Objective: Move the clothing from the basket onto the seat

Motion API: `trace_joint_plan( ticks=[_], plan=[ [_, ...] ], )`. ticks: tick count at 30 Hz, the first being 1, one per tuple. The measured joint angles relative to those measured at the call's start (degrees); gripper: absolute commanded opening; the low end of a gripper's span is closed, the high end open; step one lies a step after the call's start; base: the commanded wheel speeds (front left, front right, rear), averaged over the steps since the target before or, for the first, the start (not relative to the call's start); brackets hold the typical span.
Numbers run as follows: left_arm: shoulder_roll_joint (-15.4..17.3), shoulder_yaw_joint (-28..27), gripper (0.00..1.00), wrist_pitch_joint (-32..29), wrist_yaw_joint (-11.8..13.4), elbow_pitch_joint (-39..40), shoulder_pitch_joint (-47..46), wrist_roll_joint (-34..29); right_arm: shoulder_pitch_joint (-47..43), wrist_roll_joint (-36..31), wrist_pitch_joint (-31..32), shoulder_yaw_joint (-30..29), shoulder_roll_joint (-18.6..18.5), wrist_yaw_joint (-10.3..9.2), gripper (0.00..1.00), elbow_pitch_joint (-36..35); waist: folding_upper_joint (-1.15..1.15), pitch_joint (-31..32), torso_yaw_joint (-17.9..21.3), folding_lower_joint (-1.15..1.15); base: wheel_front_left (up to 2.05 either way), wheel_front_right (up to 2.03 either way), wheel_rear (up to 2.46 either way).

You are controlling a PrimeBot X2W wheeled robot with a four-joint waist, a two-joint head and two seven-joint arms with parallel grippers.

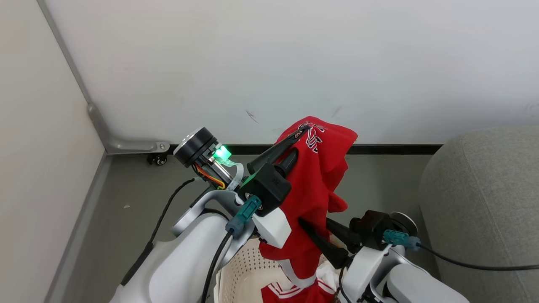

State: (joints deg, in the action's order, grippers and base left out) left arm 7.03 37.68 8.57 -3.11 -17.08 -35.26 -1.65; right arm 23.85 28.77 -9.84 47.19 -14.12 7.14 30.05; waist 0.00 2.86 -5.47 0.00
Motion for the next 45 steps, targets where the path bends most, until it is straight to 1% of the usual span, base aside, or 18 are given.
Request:
trace_joint_plan(
  ticks=[1,2,3,10,16,20,22,24,29,30,31,33,34,35,36,37,38,45],
  plan=[
    [0.0,0.0,0.00,-0.1,0.0,0.1,0.0,0.1,0.6,0.0,-0.6,0.2,0.2,0.00,0.33,0.6,0.00,0.1,-0.3,0.00,0.00,0.00,0.00],
    [-0.1,0.0,0.00,-0.1,0.0,0.1,0.0,0.3,1.0,0.0,-0.9,0.4,0.2,0.00,0.09,1.0,0.00,0.1,-0.4,0.00,0.00,0.00,0.00],
    [-0.1,0.0,0.00,-0.1,0.0,0.1,0.0,0.5,1.3,0.0,-1.1,0.7,0.2,-0.01,0.00,1.4,0.00,0.1,-0.5,0.00,0.00,0.00,0.00],
    [0.2,-1.2,0.00,-0.5,0.1,-0.5,0.1,1.5,2.2,0.1,-2.3,2.1,0.0,0.00,0.00,2.6,0.00,0.0,-0.6,0.00,0.00,0.00,0.00],
    [0.7,-2.9,0.00,-0.4,0.6,-2.7,2.0,3.5,1.8,2.6,-3.3,0.7,-1.9,0.00,0.00,2.4,0.00,-0.1,0.1,0.00,0.00,0.00,0.00],
    [0.7,-3.7,0.00,0.0,0.6,-4.1,3.6,5.2,0.0,4.3,-3.8,-2.7,-3.9,0.00,0.00,1.7,0.00,-0.2,0.9,0.00,0.00,0.00,0.00],
    [0.7,-4.0,0.03,0.1,0.6,-4.8,4.4,5.7,-0.8,5.4,-3.8,-4.8,-4.9,0.00,0.00,1.2,0.00,-0.2,1.4,0.00,0.00,0.00,0.00],
    [0.5,-4.1,0.04,0.4,0.6,-5.2,5.3,6.6,-1.4,6.5,-3.8,-6.8,-5.7,-0.01,0.00,0.3,0.00,-0.2,1.9,0.00,0.00,0.00,0.00],
    [-0.3,-4.9,0.09,1.1,0.5,-6.0,7.1,9.2,-1.5,8.3,-4.1,-11.2,-6.9,-0.01,0.00,-2.3,0.00,-0.3,3.3,0.00,0.00,0.00,0.00],
    [-0.5,-5.1,0.11,1.4,0.3,-6.0,7.4,9.9,-1.5,8.6,-4.3,-11.7,-7.0,-0.01,0.00,-2.9,0.00,-0.3,3.5,0.00,0.00,0.00,0.00],
    [-0.8,-5.2,0.16,1.5,0.0,-6.0,7.7,10.8,-1.5,8.6,-4.3,-11.9,-7.3,-0.01,0.00,-3.4,0.00,-0.4,3.8,0.00,0.00,0.00,0.00],
    [-1.3,-5.5,0.29,1.6,0.0,-6.0,8.3,12.0,-1.4,8.6,-4.3,-12.0,-7.6,-0.01,0.00,-4.4,0.00,-0.5,4.5,0.00,0.00,0.00,0.00],
    [-1.6,-5.9,0.38,1.9,-0.3,-6.0,8.6,12.8,-1.3,8.6,-4.3,-12.1,-7.7,-0.01,0.00,-4.9,0.00,-0.5,4.8,0.00,0.00,0.00,0.00],
    [-1.9,-6.2,0.45,2.1,-0.5,-5.9,8.9,13.7,-1.2,8.6,-4.3,-12.1,-7.7,-0.01,0.00,-5.4,0.00,-0.6,5.1,0.00,0.00,0.00,0.00],
    [-2.1,-6.4,0.45,2.1,-0.5,-5.7,9.2,14.4,-1.2,8.6,-4.3,-12.2,-7.8,-0.01,0.00,-5.8,0.00,-0.6,5.3,0.00,0.00,0.00,0.00],
    [-2.2,-6.6,0.88,2.4,-0.5,-5.5,9.4,14.9,-1.2,8.6,-4.3,-12.3,-7.8,-0.01,0.00,-6.2,0.00,-0.7,5.6,0.00,0.00,0.00,0.00],
    [-2.2,-6.7,1.00,2.6,-0.7,-5.4,9.6,15.4,-1.1,8.6,-4.3,-12.5,-7.9,-0.01,0.00,-6.4,0.00,-0.8,5.9,0.00,0.00,0.00,0.00],
    [-2.0,-7.4,1.00,3.2,-1.0,-4.6,11.1,16.6,-0.1,8.6,-4.3,-15.0,-9.3,-0.01,0.00,-7.4,0.00,-1.3,7.1,0.00,0.00,0.00,0.00]
  ],
)
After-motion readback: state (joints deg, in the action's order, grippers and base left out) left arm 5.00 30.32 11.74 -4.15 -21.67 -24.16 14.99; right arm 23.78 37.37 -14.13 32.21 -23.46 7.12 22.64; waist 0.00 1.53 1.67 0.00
